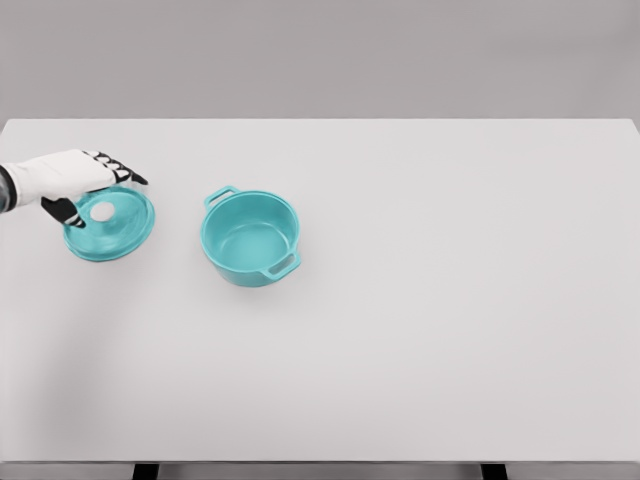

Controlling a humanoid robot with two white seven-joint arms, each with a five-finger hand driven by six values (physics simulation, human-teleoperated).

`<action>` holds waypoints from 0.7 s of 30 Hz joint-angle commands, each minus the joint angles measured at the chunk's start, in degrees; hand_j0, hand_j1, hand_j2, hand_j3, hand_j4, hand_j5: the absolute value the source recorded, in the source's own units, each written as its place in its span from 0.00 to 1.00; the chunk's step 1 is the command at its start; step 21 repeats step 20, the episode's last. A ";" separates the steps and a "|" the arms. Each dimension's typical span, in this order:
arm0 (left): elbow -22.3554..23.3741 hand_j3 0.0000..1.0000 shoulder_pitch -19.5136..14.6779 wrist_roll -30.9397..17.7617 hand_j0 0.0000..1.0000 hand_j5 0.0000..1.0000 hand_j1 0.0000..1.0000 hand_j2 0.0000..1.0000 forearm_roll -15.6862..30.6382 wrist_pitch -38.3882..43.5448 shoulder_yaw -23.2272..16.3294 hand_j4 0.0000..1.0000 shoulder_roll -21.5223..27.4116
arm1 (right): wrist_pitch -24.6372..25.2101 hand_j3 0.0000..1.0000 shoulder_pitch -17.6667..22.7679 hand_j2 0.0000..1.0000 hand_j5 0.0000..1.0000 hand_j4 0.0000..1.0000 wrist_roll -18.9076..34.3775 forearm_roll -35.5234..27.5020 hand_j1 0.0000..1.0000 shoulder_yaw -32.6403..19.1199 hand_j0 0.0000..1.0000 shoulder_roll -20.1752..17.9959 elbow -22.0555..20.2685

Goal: Open the lid of the pot with left arm

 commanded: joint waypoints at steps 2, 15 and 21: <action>-3.87 1.00 0.88 0.03 1.00 1.00 1.00 1.00 0.76 0.17 5.66 1.00 0.11 | -0.01 1.00 0.00 1.00 1.00 1.00 0.00 -0.04 1.00 -0.03 1.00 0.00 -0.02; -6.86 1.00 5.63 0.03 1.00 1.00 1.00 1.00 12.81 0.17 17.00 1.00 -0.07 | -0.01 1.00 0.00 1.00 1.00 1.00 0.00 -0.04 1.00 -0.03 1.00 0.00 -0.02; -6.95 1.00 5.63 0.03 1.00 1.00 1.00 1.00 12.81 0.17 16.74 1.00 -0.16 | -0.01 1.00 0.00 1.00 1.00 1.00 0.00 -0.04 1.00 -0.03 1.00 0.00 -0.02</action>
